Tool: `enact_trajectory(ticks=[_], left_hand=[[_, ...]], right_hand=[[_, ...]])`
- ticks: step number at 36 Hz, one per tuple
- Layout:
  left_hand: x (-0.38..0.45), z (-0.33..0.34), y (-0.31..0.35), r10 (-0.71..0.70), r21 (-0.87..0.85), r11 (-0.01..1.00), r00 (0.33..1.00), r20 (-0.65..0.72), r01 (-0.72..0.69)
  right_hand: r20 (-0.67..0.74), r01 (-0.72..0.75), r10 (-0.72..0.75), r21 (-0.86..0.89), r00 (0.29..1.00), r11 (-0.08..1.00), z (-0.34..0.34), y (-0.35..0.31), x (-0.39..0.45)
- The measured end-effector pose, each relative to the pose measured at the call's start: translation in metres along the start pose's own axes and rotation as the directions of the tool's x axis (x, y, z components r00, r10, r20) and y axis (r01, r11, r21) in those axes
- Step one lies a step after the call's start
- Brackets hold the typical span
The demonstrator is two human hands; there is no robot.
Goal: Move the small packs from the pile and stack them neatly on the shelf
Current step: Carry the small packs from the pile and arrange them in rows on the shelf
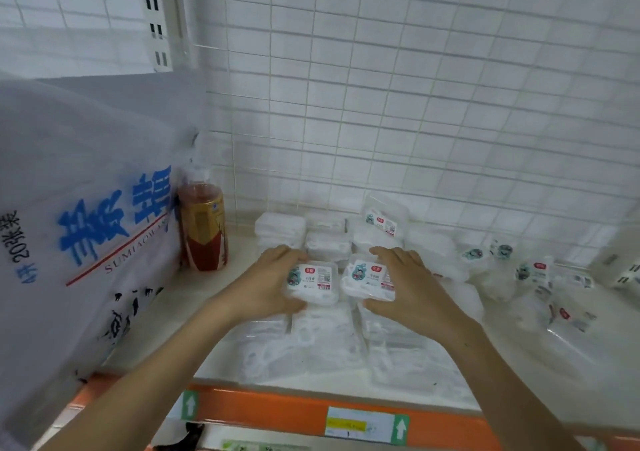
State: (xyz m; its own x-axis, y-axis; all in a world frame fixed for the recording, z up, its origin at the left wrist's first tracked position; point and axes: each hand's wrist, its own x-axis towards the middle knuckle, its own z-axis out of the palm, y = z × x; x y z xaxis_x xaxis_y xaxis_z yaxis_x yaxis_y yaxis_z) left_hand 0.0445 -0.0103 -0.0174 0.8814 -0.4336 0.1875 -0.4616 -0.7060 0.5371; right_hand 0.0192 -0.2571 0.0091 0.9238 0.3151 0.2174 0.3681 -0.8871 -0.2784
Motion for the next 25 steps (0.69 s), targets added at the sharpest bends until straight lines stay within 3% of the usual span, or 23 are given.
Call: enact_trajectory(ticks=[3, 7, 11, 13, 18, 25], left_hand=[[0.002, 0.002, 0.006, 0.082, 0.055, 0.996, 0.991, -0.103, -0.076], [0.008, 0.005, 0.02, 0.199, 0.077, 0.979, 0.957, -0.209, -0.187], [0.015, 0.01, 0.046, 0.315, 0.088, 0.949, 0.917, -0.244, -0.303], [0.02, 0.017, 0.063, 0.344, 0.082, 0.939, 0.904, -0.253, -0.334], [0.034, 0.042, 0.117, 0.411, -0.013, 0.907, 0.892, -0.185, -0.421], [0.046, 0.115, 0.211, 0.597, -0.018, 0.801, 0.801, -0.036, -0.598]], right_hand=[[-0.058, 0.01, -0.012, -0.025, 0.998, 1.0, -0.005, -0.006, -0.008], [-0.175, 0.003, 0.011, 0.081, 0.985, 0.997, -0.018, -0.001, -0.031], [-0.294, -0.019, 0.074, 0.187, 0.953, 0.982, -0.037, 0.014, -0.063], [-0.352, -0.063, 0.116, 0.159, 0.929, 0.985, -0.048, 0.025, -0.081], [-0.429, -0.265, 0.25, 0.024, 0.868, 0.964, -0.069, 0.055, -0.143], [-0.483, -0.495, 0.442, 0.022, 0.755, 0.869, -0.091, 0.096, -0.247]])
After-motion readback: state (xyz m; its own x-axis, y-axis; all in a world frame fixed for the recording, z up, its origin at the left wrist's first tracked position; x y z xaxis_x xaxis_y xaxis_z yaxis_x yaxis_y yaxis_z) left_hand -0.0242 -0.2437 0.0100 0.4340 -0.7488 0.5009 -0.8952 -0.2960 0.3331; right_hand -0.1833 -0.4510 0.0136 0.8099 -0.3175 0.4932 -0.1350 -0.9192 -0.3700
